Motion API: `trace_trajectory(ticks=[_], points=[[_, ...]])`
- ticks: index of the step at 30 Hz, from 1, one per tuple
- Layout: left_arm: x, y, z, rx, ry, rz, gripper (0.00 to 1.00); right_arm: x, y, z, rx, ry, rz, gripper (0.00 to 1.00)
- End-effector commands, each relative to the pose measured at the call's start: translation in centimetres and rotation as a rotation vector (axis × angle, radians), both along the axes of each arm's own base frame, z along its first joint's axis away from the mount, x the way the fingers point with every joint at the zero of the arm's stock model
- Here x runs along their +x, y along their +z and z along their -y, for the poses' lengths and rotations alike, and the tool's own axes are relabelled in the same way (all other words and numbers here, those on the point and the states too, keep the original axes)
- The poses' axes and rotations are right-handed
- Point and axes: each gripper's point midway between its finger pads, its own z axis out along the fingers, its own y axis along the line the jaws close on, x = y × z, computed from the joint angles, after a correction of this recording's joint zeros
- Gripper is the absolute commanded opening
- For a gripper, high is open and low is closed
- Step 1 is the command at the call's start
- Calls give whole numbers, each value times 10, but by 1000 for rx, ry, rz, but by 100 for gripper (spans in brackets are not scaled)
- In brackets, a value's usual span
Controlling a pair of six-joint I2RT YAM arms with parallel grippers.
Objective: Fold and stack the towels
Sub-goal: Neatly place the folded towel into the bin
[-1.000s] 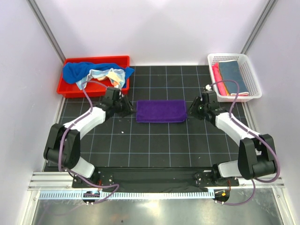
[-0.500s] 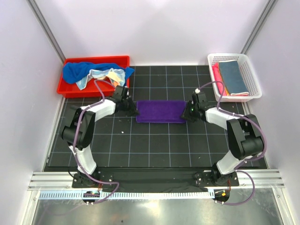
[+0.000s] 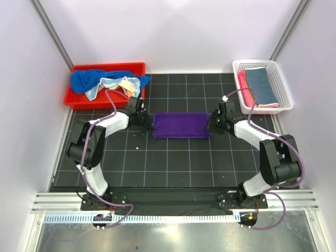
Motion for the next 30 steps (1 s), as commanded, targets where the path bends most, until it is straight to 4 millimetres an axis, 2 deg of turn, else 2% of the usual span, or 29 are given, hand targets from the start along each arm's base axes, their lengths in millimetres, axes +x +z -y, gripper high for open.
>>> trace_trajectory(ticks=[1,2,4,5,9,12,13,14,16,25,29,30], points=[[12,50,-4,19,-7,112,22,23,48,11,-64,-12,126,40],[13,57,-8,31,5,128,29,26,50,13,-77,-18,130,40],[15,57,-14,54,25,137,33,33,53,12,-88,-11,135,41],[17,59,-14,47,26,142,38,36,53,12,-97,-4,136,42],[22,54,-6,22,-2,127,47,57,50,21,-177,-21,133,52],[30,55,-4,17,-4,136,52,63,41,26,-228,-9,105,57],[32,55,-4,15,-5,137,53,68,43,26,-231,-5,113,58],[33,55,-3,9,-10,135,54,69,35,26,-245,11,96,59],[37,57,0,0,-15,139,54,74,33,21,-239,36,89,60],[42,64,-1,-15,-13,146,55,71,-6,0,-272,109,24,59],[42,61,-1,-13,-7,141,54,64,-18,-4,-312,111,-8,53],[42,60,-2,-16,2,136,54,63,-20,-2,-324,103,-15,46]])
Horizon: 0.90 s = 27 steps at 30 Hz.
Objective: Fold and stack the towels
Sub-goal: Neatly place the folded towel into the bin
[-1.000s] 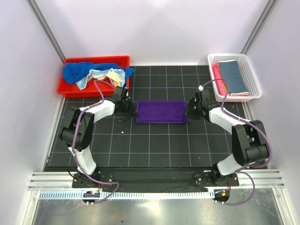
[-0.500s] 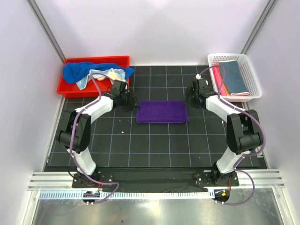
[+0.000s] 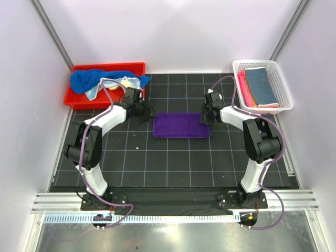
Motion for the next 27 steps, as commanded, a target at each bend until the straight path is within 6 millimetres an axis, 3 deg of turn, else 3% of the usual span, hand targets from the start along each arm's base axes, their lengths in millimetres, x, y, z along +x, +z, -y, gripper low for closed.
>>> trace_trajectory(ticks=[1,4,5,7,8,10,12,14,15,16,21,22,25,27], points=[[6,10,4,-26,0,19,53,5,1,3,-58,-29,14,42],[0,16,7,-70,29,15,50,-5,-5,12,-92,-55,-16,26],[-5,13,5,-74,41,12,50,-8,-5,17,-114,-83,-22,15],[-9,31,4,-92,60,51,50,-16,-7,25,-135,-103,-34,9],[-15,28,2,-88,63,48,50,-22,-5,33,-166,-132,-37,3],[-23,49,-1,-110,77,87,50,-34,-7,44,-202,-162,-55,1],[-35,56,-2,-123,66,98,49,-50,-4,65,-247,-218,-71,1],[-45,79,-3,-158,67,139,49,-63,-1,81,-270,-253,-93,1],[-53,78,-3,-165,55,134,49,-73,2,100,-277,-303,-100,1],[-61,95,-3,-182,46,172,49,-77,6,109,-277,-330,-97,1],[-87,114,-7,-221,34,210,50,-124,21,169,-305,-512,-143,2],[-90,115,-7,-225,31,210,49,-131,32,188,-287,-590,-121,4],[-99,125,-4,-252,-4,221,50,-148,40,203,-249,-675,-119,12],[-101,128,-3,-251,-25,223,50,-154,45,210,-241,-728,-133,28]])
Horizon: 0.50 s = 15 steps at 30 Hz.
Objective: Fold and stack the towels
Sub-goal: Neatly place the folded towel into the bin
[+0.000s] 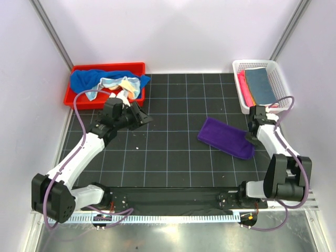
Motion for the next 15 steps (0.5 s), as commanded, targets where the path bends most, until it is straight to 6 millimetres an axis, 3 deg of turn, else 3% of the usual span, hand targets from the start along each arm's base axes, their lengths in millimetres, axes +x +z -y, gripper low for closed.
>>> trace_trajectory(ticks=[1,4,7,11,12,14,15], points=[[-12,8,7,-29,-66,-5,50,-13,12,7,0,-71,-11,34],[-16,10,11,-33,-104,-5,51,-18,30,17,-43,-108,-7,67],[-24,13,11,-34,-134,3,51,-16,64,19,-56,-124,97,79],[-30,24,8,-18,-150,35,53,13,94,-21,46,-63,256,76],[-31,28,7,-13,-153,38,54,23,97,-46,42,-14,277,76],[-30,30,6,0,-159,49,54,42,110,-77,25,42,307,76],[-30,31,6,2,-159,47,55,51,93,-104,21,82,256,76]])
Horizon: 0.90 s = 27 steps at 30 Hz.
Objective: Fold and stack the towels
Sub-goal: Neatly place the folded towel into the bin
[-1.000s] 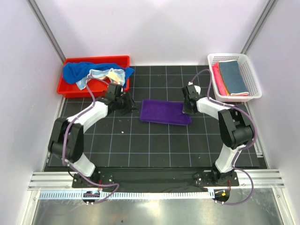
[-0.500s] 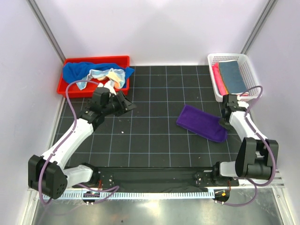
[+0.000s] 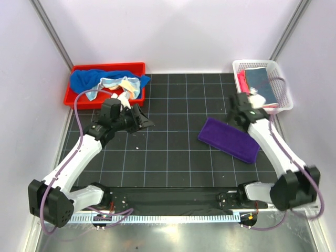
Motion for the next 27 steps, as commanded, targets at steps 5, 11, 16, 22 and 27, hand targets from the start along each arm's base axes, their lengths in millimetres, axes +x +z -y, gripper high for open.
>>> trace_trajectory(ticks=[5,11,16,22,27], points=[[-4,26,-1,14,-51,64,55,77,-20,-116,29,81,7,77],[-2,30,-5,51,-49,75,56,106,-68,-161,66,76,-47,76],[0,25,-8,59,-45,63,56,109,-93,-167,53,75,-92,76],[0,18,-11,65,-40,56,56,99,-112,-162,56,55,-112,70],[0,14,-13,68,-36,47,56,87,-121,-155,42,55,-125,68]])
